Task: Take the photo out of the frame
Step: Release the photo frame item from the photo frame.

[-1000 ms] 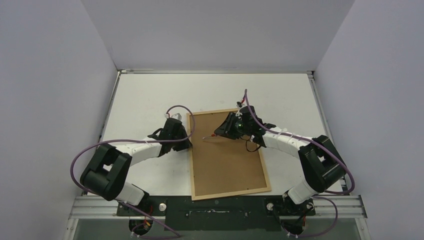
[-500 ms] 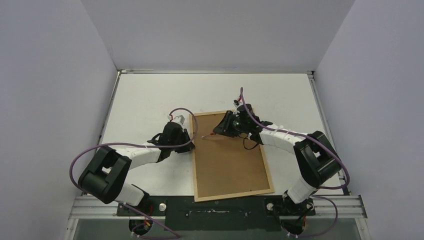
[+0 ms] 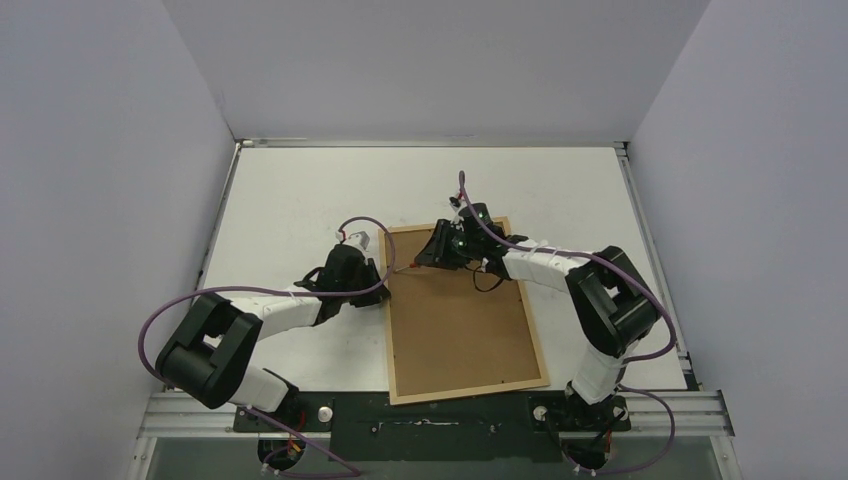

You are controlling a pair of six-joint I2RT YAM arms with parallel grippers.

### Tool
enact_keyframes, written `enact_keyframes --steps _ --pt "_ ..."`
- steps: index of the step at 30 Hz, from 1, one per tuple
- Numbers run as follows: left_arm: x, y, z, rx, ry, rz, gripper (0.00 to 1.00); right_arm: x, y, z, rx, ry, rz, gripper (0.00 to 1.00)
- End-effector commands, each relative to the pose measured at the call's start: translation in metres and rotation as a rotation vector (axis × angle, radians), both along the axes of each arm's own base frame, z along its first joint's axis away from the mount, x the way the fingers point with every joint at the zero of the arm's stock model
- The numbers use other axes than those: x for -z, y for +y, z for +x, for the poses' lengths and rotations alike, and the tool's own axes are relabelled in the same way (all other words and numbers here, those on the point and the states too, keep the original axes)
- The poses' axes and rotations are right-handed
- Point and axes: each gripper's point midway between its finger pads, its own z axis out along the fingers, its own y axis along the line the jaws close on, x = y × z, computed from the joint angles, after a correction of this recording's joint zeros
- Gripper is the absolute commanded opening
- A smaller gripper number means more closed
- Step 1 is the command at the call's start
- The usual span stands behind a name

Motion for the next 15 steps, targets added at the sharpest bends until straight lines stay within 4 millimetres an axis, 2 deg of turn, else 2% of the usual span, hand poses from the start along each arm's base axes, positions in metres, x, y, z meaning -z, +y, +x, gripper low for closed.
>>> enact_keyframes --steps 1,6,15 --pt "0.023 0.005 -0.038 0.061 0.140 0.039 0.00 -0.012 0.011 0.008 -0.032 -0.041 0.074 0.00" --pt "0.022 0.004 -0.038 0.065 0.143 0.036 0.00 -0.002 0.005 0.012 -0.012 -0.024 0.075 0.00" --pt "0.021 0.002 -0.038 0.072 0.143 0.033 0.00 -0.001 0.000 0.022 0.014 -0.020 0.111 0.00"
